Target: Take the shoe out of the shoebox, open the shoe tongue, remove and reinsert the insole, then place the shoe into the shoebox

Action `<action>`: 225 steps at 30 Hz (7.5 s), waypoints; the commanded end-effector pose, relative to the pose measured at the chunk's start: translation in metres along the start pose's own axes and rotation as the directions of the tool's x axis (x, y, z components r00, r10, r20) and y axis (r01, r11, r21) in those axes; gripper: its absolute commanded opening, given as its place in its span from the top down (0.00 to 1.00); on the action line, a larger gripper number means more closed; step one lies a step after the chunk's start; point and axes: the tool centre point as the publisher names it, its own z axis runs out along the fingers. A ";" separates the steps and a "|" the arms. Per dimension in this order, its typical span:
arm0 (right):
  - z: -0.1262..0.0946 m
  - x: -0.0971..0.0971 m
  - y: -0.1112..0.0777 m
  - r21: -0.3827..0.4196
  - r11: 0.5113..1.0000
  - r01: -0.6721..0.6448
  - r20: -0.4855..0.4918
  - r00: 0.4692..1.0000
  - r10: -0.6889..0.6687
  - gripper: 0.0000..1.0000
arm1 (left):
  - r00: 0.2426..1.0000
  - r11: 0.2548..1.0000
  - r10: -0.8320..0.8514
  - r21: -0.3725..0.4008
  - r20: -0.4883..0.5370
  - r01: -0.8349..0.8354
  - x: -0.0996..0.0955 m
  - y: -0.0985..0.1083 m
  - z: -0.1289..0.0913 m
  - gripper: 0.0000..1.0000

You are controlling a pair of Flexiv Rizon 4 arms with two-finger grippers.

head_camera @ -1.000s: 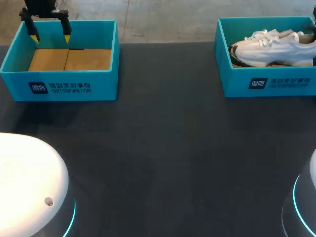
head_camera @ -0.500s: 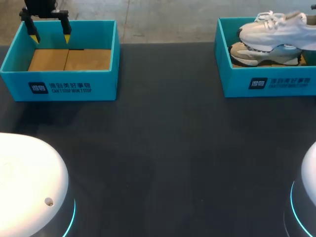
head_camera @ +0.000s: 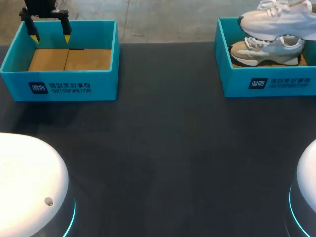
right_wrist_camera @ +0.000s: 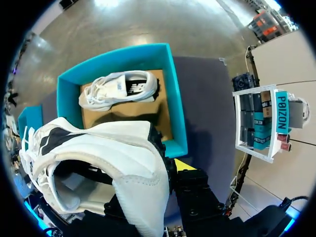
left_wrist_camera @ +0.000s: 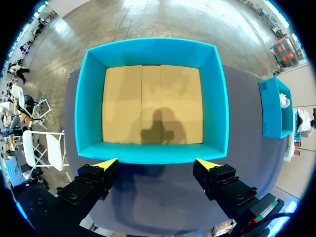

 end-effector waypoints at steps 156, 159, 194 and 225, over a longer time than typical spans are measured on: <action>0.222 0.381 -0.388 -0.067 0.997 0.047 0.018 0.999 -0.046 1.00 | 1.000 1.000 0.000 0.000 0.000 0.000 0.000 0.000 0.000 0.00; 0.223 0.381 -0.388 -0.064 0.997 0.052 0.020 0.999 -0.051 1.00 | 1.000 1.000 0.000 0.000 0.000 0.000 0.000 0.000 0.000 0.00; 0.150 0.345 -0.396 -0.052 0.995 0.087 -0.231 0.968 -0.097 0.00 | 1.000 1.000 0.000 0.000 0.000 0.000 0.000 0.000 0.000 0.00; 0.109 0.289 -0.392 -0.304 0.777 0.551 -0.452 0.635 -0.627 0.00 | 1.000 1.000 0.000 0.000 0.000 0.000 0.000 0.000 0.000 0.00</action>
